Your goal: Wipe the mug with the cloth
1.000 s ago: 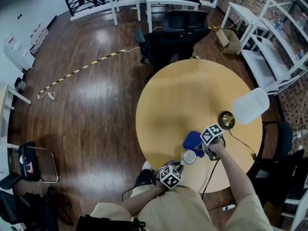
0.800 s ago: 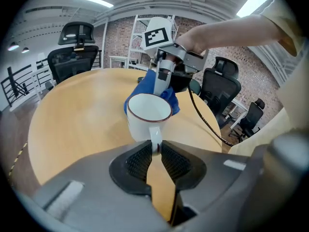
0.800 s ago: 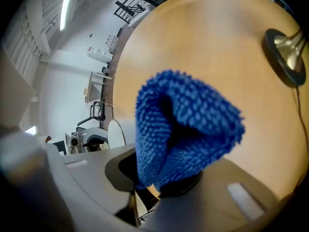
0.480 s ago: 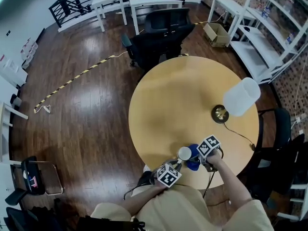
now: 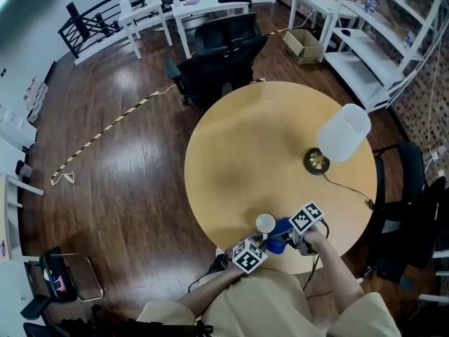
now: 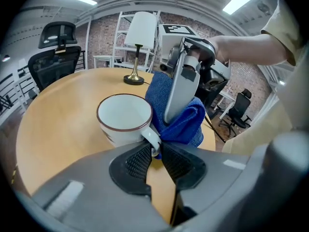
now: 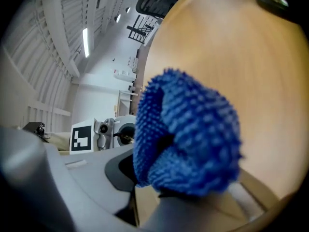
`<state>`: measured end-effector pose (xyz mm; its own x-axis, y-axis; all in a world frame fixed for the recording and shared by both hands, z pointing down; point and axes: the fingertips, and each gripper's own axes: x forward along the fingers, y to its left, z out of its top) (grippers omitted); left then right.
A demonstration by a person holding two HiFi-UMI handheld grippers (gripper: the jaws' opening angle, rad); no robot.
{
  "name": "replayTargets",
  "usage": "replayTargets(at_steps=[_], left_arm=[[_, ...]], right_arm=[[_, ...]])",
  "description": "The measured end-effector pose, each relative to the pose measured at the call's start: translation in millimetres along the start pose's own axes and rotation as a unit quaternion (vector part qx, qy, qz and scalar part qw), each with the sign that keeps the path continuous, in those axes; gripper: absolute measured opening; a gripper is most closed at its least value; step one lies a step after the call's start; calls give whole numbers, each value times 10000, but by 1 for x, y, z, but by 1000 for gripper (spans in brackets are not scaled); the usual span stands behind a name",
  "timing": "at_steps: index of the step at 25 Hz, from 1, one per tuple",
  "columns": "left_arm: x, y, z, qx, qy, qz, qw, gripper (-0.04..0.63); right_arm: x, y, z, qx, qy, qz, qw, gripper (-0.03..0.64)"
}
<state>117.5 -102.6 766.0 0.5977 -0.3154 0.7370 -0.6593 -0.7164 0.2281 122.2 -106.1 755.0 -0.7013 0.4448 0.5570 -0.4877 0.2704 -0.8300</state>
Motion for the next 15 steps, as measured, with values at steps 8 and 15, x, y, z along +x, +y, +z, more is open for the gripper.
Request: replayTargets(at_steps=[8,15], left_arm=[[-45,22,-18,-1213,-62,-444,9916,193],[-54,81,40,-1910,-418,-505,9794,212]], right_arm=[[-41,-11,-14,177,-1826,10,9830,58],[-51,21,-43,391,-2946,215,9546,58]])
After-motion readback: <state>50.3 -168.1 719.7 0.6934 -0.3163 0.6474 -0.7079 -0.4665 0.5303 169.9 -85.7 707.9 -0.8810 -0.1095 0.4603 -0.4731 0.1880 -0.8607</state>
